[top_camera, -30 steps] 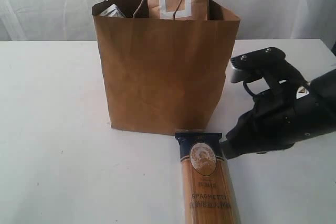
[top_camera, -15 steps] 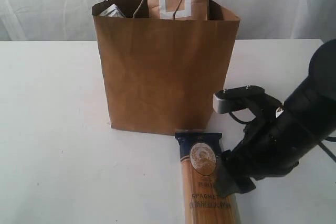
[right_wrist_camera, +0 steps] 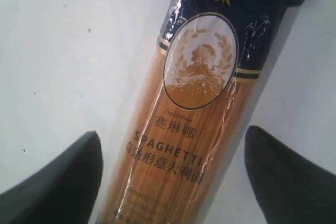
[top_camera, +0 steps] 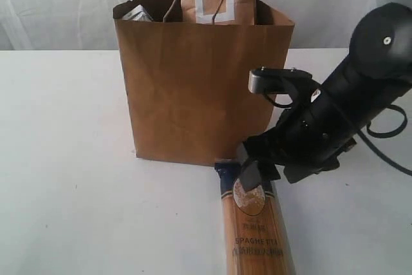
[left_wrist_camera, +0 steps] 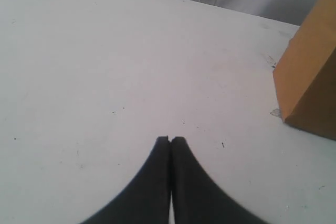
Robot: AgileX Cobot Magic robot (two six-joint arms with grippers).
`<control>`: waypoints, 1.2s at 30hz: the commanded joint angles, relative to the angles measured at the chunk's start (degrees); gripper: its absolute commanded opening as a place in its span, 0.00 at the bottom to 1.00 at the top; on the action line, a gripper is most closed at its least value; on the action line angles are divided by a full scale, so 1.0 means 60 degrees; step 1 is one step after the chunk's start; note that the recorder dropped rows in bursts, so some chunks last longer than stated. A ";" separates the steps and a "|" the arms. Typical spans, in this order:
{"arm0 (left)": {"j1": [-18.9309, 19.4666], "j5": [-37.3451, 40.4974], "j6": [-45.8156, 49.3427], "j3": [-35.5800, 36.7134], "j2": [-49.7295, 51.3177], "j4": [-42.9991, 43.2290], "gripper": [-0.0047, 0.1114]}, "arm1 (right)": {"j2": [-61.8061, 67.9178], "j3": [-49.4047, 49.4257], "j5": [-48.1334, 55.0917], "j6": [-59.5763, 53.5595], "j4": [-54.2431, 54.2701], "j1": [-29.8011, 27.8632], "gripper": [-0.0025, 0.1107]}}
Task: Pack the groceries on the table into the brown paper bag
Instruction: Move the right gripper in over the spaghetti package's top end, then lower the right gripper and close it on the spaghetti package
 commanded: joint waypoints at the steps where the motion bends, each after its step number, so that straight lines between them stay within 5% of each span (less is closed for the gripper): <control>1: 0.0046 0.0044 -0.0060 0.0033 -0.0038 -0.0143 0.04 | 0.0406 -0.0072 0.0035 0.0051 -0.0059 0.0034 0.63; 10: -0.0057 0.0044 -0.0060 0.0033 -0.0038 -0.0146 0.04 | 0.0931 -0.0072 -0.0958 -0.0287 -0.0059 0.0034 0.63; 18: -0.1380 0.0021 -0.0060 0.0033 -0.0038 -0.0146 0.04 | 0.1043 -0.0072 -0.1389 -0.0475 -0.0059 0.0034 0.63; 27: -0.1380 0.0021 -0.0060 0.0033 -0.0038 -0.0146 0.04 | 0.1043 -0.0054 -0.1177 -0.0475 -0.0066 0.0034 0.64; 36: -0.1380 0.0021 -0.0060 0.0033 -0.0038 -0.0146 0.04 | 0.1064 -0.0054 -0.0099 -0.0475 -0.0066 0.0034 0.85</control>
